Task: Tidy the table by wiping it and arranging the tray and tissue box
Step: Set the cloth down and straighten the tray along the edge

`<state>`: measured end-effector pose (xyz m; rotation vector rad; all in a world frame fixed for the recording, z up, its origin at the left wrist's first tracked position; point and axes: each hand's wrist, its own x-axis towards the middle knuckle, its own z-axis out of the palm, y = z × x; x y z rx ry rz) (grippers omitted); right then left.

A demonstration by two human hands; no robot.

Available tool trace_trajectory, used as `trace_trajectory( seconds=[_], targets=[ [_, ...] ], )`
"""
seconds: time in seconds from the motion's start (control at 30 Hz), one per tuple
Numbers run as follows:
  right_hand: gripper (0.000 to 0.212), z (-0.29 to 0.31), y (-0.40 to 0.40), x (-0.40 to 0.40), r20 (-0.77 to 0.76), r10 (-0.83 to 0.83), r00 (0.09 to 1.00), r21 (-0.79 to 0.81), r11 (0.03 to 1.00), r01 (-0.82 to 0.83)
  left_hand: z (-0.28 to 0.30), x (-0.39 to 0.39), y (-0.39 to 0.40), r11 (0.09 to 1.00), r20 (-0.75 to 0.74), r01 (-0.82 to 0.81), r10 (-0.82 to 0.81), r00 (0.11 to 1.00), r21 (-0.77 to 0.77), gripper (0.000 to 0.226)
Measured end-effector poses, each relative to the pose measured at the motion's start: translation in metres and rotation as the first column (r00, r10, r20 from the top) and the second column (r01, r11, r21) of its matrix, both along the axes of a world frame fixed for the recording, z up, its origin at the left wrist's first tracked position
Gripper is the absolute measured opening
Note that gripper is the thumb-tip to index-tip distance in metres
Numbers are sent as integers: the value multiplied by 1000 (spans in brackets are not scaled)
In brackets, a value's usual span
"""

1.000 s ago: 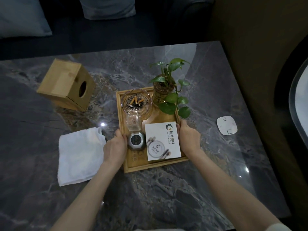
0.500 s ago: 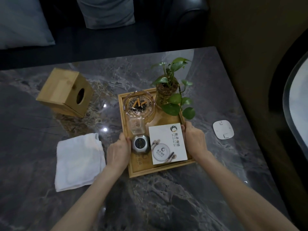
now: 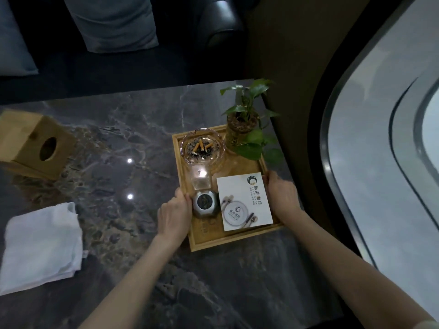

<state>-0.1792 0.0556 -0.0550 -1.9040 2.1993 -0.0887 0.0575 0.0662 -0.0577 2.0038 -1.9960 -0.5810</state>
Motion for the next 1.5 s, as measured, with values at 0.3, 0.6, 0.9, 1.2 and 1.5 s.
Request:
trace_trajectory(
  seconds=[0.3, 0.6, 0.9, 1.2, 1.5],
  targets=[
    [21, -7, 1, -42, -10, -6, 1000, 102, 995, 7, -9, -46, -13, 999, 44, 25, -27, 999, 35, 26],
    [28, -26, -1, -55, 137, -109, 985, 80, 992, 99, -19, -63, -16, 998, 69, 10, -13, 998, 56, 26],
    [30, -32, 2, -55, 172, -131, 976, 14, 991, 130, -25, -65, -14, 999, 84, 6, -9, 996, 38, 24],
    [34, -26, 12, -55, 458, -352, 816, 84, 931, 354, -25, -63, -7, 998, 79, -49, 46, 996, 40, 30],
    [29, -8, 100, -39, 653, -315, 688, -90, 871, 484, -29, -55, 43, 999, 82, -35, 34, 996, 14, 57]
  ],
)
